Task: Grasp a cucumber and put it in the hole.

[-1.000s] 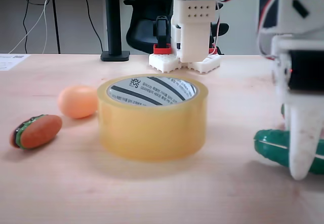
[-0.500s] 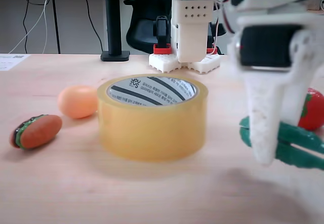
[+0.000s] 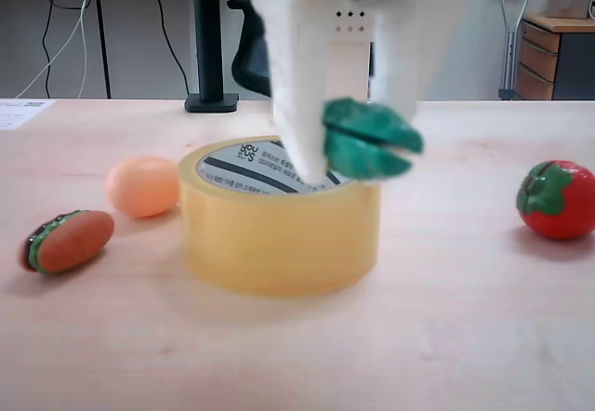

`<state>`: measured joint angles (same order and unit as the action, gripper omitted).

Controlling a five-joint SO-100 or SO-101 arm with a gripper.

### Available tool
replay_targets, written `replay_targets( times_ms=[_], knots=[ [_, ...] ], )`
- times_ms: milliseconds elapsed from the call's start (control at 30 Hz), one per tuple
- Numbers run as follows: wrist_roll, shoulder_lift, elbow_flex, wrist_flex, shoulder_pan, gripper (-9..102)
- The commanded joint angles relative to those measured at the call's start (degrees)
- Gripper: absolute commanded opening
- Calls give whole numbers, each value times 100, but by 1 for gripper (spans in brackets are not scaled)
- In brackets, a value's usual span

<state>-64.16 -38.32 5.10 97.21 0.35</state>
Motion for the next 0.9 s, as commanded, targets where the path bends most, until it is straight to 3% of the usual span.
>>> replay_targets(
  times_ms=[0,267,667,867],
  knots=[
    [-325,-1354,-1881,466,264,0],
    [-703,-2153,-1547,527,949,0],
    [-756,-5370,3305,431,1600,0],
    [-993,-7585,6970,-1274,1582,0]
  ],
)
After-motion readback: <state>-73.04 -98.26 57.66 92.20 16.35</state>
